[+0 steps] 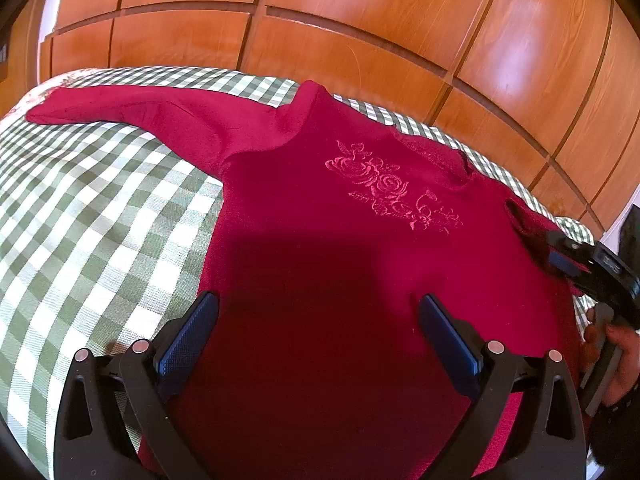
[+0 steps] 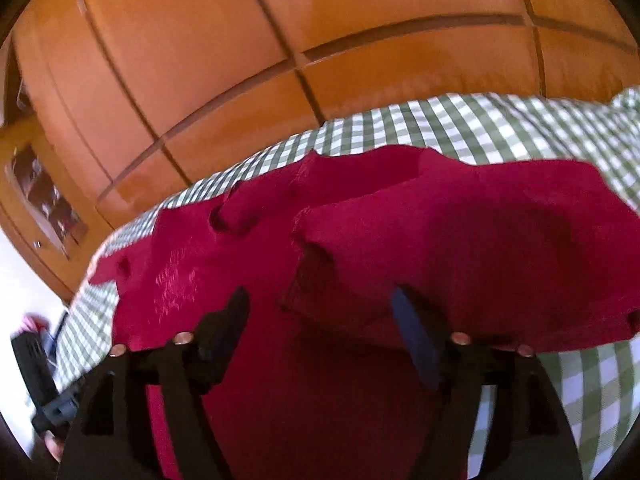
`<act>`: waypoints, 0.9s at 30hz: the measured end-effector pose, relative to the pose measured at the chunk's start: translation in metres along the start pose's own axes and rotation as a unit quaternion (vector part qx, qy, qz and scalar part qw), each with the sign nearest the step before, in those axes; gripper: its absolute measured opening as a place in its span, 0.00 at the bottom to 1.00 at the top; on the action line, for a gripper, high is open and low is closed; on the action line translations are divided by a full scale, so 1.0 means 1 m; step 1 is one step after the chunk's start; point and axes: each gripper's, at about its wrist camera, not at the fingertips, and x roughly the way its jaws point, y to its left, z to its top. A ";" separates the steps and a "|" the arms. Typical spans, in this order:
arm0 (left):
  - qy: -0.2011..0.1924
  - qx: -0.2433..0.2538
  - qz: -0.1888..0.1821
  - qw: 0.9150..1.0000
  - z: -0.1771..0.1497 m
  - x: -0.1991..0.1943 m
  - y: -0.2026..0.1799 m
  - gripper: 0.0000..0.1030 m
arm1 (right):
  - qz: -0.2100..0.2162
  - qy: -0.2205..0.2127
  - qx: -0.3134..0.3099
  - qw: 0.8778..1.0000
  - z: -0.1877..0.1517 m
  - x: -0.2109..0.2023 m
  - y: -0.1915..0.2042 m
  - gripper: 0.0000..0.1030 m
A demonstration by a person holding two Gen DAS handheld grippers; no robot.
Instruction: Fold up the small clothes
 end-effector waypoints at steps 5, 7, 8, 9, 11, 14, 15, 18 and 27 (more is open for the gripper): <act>0.018 0.052 0.003 0.999 0.014 -0.009 -0.030 0.96 | -0.123 -0.036 -0.019 0.992 -0.012 -0.012 0.004 0.98; 0.003 0.048 -0.028 0.998 0.027 -0.022 -0.047 0.96 | -0.167 -0.044 -0.001 0.985 -0.014 -0.017 -0.001 0.98; -0.004 0.044 -0.038 0.998 0.033 -0.026 -0.055 0.96 | -0.185 -0.052 0.017 0.981 -0.015 -0.019 -0.008 0.98; -0.008 0.038 -0.049 0.998 0.042 -0.028 -0.064 0.96 | -0.197 -0.056 0.032 0.978 -0.017 -0.021 -0.014 0.98; 0.000 0.027 -0.080 0.996 0.056 -0.022 -0.081 0.96 | -0.214 -0.062 0.067 0.973 -0.016 -0.026 -0.029 0.98; 0.025 0.015 -0.118 0.993 0.073 -0.001 -0.111 0.86 | -0.235 -0.063 0.120 0.962 -0.017 -0.033 -0.051 0.98; 0.040 0.008 -0.130 0.991 0.077 0.011 -0.123 0.82 | -0.236 -0.064 0.134 0.960 -0.016 -0.037 -0.056 0.98; 0.095 -0.005 -0.153 0.984 0.083 0.051 -0.156 0.69 | -0.230 -0.069 0.152 0.959 -0.018 -0.042 -0.064 0.98; 0.188 0.003 -0.159 0.969 0.066 0.133 -0.217 0.27 | -0.231 -0.075 0.147 0.959 -0.019 -0.042 -0.063 0.98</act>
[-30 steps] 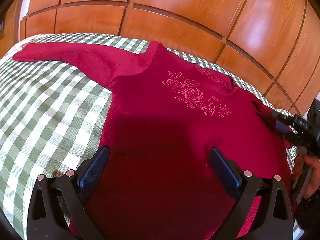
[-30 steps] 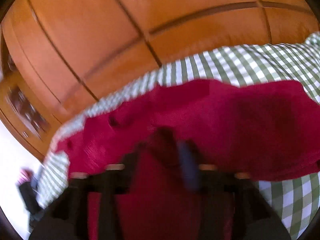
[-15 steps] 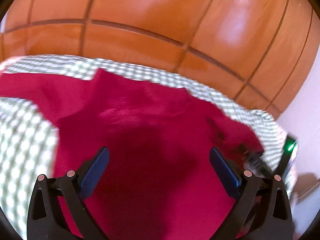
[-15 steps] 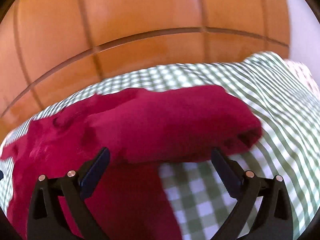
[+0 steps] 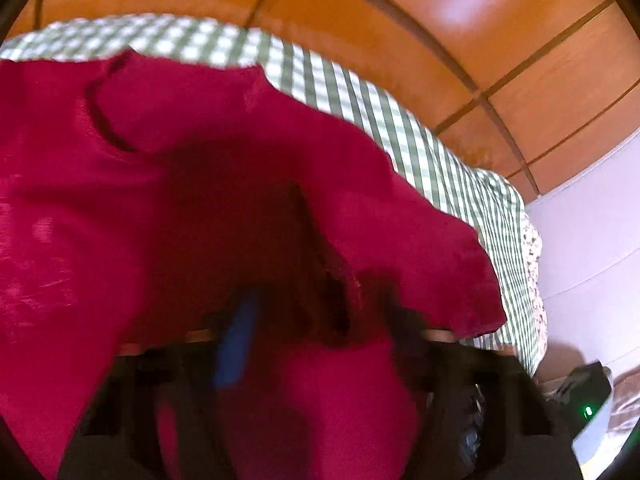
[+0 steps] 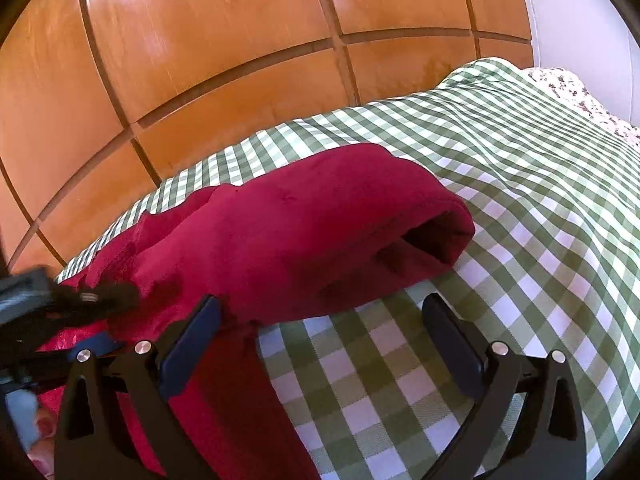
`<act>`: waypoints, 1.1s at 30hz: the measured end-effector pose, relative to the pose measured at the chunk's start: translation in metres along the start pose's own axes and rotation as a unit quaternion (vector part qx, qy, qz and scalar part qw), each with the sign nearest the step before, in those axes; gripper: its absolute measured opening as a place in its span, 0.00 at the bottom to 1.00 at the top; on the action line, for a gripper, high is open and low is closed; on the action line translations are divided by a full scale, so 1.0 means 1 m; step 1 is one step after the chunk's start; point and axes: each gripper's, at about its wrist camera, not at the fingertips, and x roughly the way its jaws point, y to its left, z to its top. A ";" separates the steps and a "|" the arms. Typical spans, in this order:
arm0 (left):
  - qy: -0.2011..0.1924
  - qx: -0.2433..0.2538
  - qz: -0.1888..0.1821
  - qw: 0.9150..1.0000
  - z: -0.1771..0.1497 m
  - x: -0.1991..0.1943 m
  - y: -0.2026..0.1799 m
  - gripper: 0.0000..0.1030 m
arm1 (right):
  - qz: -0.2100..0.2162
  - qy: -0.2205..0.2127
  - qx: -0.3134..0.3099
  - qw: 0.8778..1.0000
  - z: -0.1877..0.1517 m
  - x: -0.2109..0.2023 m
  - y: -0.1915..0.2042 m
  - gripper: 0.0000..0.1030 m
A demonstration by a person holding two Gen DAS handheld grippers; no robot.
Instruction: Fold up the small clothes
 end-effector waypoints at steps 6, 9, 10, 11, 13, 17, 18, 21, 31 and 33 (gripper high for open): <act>-0.053 0.000 -0.004 0.999 0.009 -0.019 0.005 0.03 | 0.012 0.002 0.009 1.000 -0.001 0.002 -0.003 0.98; -0.095 -0.014 0.012 0.995 0.015 -0.041 0.023 0.03 | 0.012 0.003 0.007 1.000 -0.001 0.002 -0.003 0.98; -0.104 -0.025 0.016 0.994 0.016 -0.048 0.033 0.03 | 0.013 0.003 0.006 1.000 -0.001 0.002 -0.002 0.98; -0.109 -0.031 0.022 0.993 0.015 -0.053 0.040 0.03 | 0.013 0.004 0.005 1.000 -0.001 0.003 -0.002 0.98; -0.118 -0.050 0.038 0.991 0.015 -0.065 0.062 0.03 | 0.013 0.005 0.001 1.000 -0.001 0.004 -0.001 0.98; -0.139 -0.097 0.060 0.984 0.009 -0.081 0.105 0.03 | 0.012 0.006 0.000 1.000 -0.001 0.004 0.000 0.98; -0.144 -0.108 0.063 0.982 0.006 -0.085 0.116 0.03 | 0.012 0.007 0.000 1.000 -0.001 0.004 0.001 0.98; -0.153 -0.119 0.076 0.978 0.002 -0.096 0.136 0.03 | 0.009 0.010 -0.005 1.000 -0.001 0.005 0.003 0.98; -0.174 -0.099 0.097 0.975 -0.010 -0.108 0.160 0.03 | 0.006 0.030 -0.008 0.999 0.000 0.015 0.005 0.98; -0.176 -0.089 0.098 0.976 -0.016 -0.108 0.163 0.03 | 0.002 0.027 0.007 1.000 0.003 0.015 0.000 0.98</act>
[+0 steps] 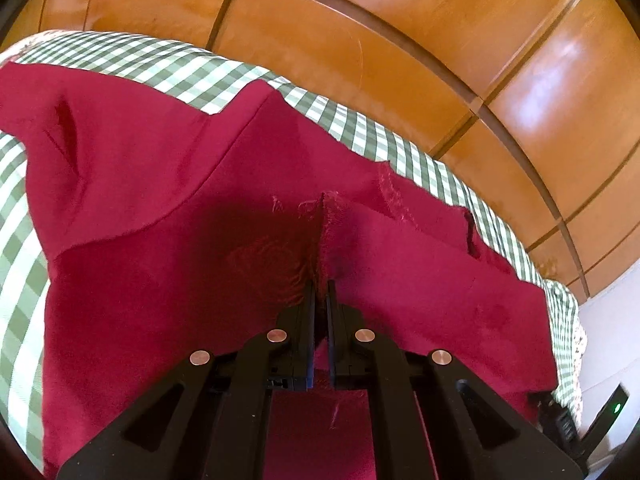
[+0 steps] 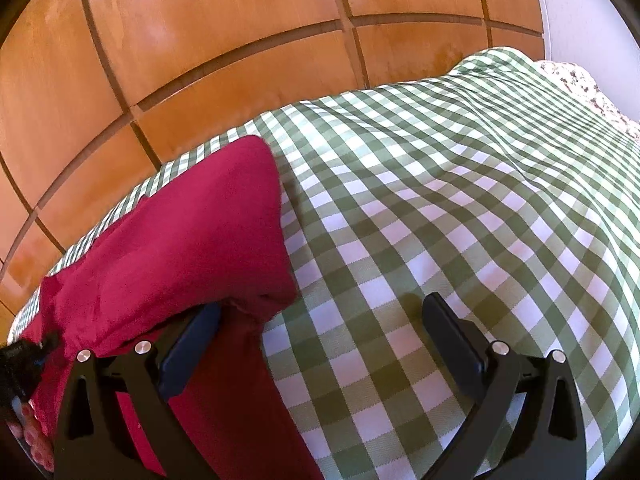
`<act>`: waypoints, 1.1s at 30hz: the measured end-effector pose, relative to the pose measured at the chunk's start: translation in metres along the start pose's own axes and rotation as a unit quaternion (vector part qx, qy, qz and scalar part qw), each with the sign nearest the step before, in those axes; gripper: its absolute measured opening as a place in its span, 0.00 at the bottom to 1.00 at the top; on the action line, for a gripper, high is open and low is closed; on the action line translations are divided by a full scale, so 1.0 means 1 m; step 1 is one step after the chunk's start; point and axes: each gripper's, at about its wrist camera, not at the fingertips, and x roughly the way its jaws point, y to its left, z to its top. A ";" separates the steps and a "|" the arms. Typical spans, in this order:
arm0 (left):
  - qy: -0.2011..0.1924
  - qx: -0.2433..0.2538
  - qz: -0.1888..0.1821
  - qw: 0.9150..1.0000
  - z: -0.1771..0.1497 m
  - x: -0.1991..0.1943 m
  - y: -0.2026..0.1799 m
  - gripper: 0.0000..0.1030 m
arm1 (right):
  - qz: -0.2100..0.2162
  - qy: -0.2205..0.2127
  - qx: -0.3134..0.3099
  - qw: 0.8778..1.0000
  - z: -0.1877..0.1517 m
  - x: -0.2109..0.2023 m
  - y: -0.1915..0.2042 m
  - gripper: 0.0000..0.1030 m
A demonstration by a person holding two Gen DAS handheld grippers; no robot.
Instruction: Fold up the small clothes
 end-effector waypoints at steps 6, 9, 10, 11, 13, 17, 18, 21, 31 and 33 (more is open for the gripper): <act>-0.003 0.007 -0.006 1.000 -0.007 0.002 0.003 0.03 | -0.072 -0.028 0.025 0.997 0.002 -0.012 -0.007 0.94; -0.005 0.002 -0.013 1.000 -0.008 0.002 0.006 0.03 | -0.097 -0.026 0.014 0.995 0.001 -0.013 -0.007 0.94; -0.005 0.000 -0.014 1.000 -0.008 0.003 0.007 0.03 | -0.104 -0.001 0.009 0.994 0.002 -0.004 -0.007 0.95; -0.004 -0.001 -0.014 1.000 -0.008 0.003 0.007 0.03 | -0.109 0.016 0.007 0.994 0.003 0.001 -0.007 0.95; -0.005 0.000 -0.014 1.000 -0.008 0.003 0.006 0.03 | -0.104 0.017 0.002 0.994 0.004 -0.001 -0.007 0.98; -0.004 -0.007 -0.022 1.000 -0.009 0.003 0.009 0.04 | -0.064 0.010 0.022 0.998 0.003 -0.024 -0.020 0.98; -0.004 -0.008 -0.023 1.000 -0.009 0.003 0.010 0.04 | -0.050 -0.012 0.031 0.998 0.002 -0.036 -0.022 0.98; -0.004 -0.011 -0.026 1.000 -0.008 0.004 0.011 0.04 | -0.017 -0.070 0.002 0.997 0.010 -0.059 -0.007 0.98; -0.003 -0.023 -0.040 0.999 -0.008 0.004 0.015 0.04 | -0.123 -0.004 -0.047 0.991 0.021 0.008 0.011 0.98; -0.002 -0.028 -0.048 0.998 -0.007 0.006 0.016 0.06 | -0.114 0.034 -0.010 0.993 0.020 0.024 -0.007 0.98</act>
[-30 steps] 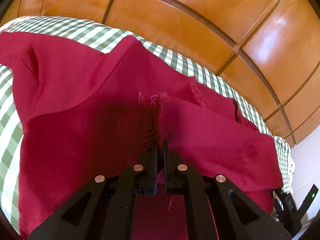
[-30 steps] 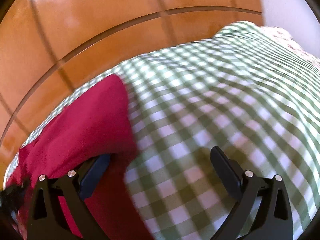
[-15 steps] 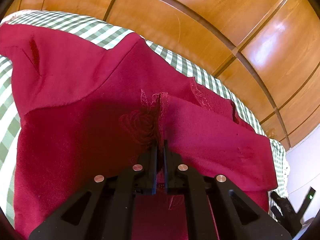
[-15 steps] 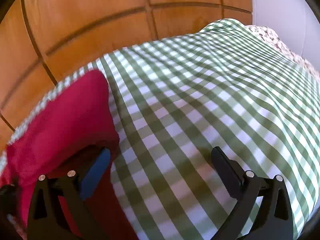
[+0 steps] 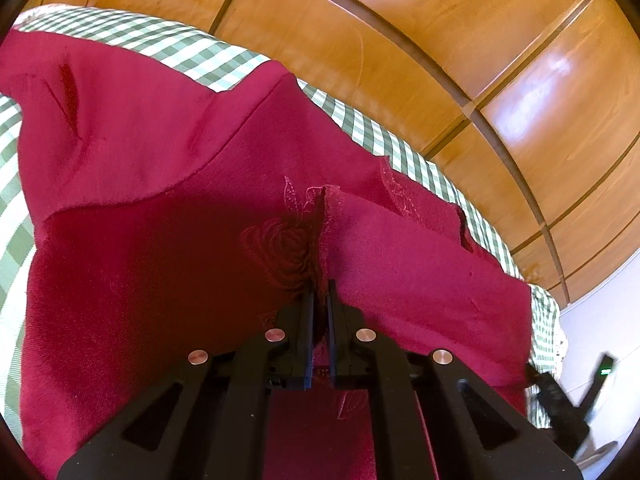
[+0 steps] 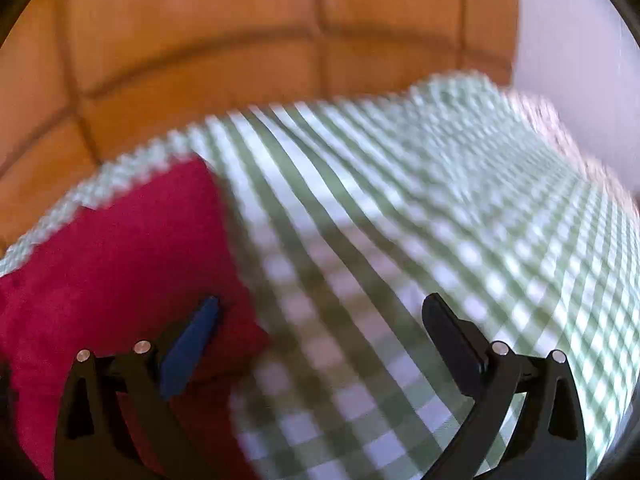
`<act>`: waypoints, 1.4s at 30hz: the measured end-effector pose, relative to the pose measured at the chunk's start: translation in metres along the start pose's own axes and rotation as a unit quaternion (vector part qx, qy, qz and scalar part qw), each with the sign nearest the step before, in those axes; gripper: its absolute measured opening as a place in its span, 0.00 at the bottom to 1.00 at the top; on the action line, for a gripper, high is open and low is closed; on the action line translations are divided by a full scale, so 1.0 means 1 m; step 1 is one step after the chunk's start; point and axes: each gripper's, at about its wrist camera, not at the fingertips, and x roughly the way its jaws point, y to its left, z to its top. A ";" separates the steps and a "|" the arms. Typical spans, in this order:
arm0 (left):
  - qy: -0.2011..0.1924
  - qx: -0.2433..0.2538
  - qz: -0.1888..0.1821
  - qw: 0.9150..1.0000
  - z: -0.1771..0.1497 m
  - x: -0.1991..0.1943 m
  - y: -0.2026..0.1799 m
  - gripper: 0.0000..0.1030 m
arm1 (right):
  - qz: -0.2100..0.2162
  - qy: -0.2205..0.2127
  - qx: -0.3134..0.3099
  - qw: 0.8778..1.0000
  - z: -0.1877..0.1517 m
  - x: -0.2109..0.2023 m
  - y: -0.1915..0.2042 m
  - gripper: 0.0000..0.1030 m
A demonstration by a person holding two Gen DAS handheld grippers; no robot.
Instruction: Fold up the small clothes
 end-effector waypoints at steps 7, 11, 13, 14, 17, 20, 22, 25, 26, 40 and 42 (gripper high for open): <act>0.001 -0.012 -0.012 1.000 0.001 0.001 0.004 0.07 | -0.008 -0.093 -0.037 0.995 -0.003 -0.037 0.014 0.98; 0.001 -0.019 -0.019 1.000 0.001 0.001 0.006 0.07 | 0.049 -0.131 -0.122 0.983 -0.019 -0.060 0.042 0.98; 0.002 -0.022 -0.022 1.000 0.001 0.000 0.007 0.07 | 0.040 -0.121 -0.153 0.980 -0.023 -0.053 0.055 0.98; 0.001 -0.024 -0.023 0.999 0.001 -0.001 0.007 0.07 | 0.034 -0.111 -0.162 0.980 -0.024 -0.049 0.061 0.98; -0.007 -0.027 -0.014 1.000 -0.001 -0.010 0.007 0.13 | 0.022 -0.072 -0.174 0.982 -0.025 -0.029 0.067 0.98; -0.016 -0.021 -0.024 0.999 -0.004 -0.025 0.004 0.48 | 0.024 -0.051 -0.175 0.983 -0.029 -0.022 0.063 0.98; -0.029 -0.007 -0.016 0.999 -0.004 -0.040 0.000 0.60 | 0.025 -0.054 -0.174 0.983 -0.030 -0.024 0.063 0.98; -0.046 0.021 -0.015 0.999 0.003 -0.065 0.003 0.60 | 0.022 -0.057 -0.175 0.983 -0.034 -0.025 0.062 0.98; -0.054 0.022 -0.011 0.998 0.008 -0.073 0.008 0.61 | 0.021 -0.057 -0.176 0.982 -0.034 -0.025 0.062 0.98; -0.163 -0.213 0.110 0.957 0.100 -0.143 0.195 0.50 | 0.024 -0.055 -0.175 0.983 -0.033 -0.024 0.061 0.98; -0.170 -0.238 0.121 0.949 0.107 -0.145 0.217 0.50 | 0.026 -0.054 -0.174 0.983 -0.033 -0.023 0.061 0.98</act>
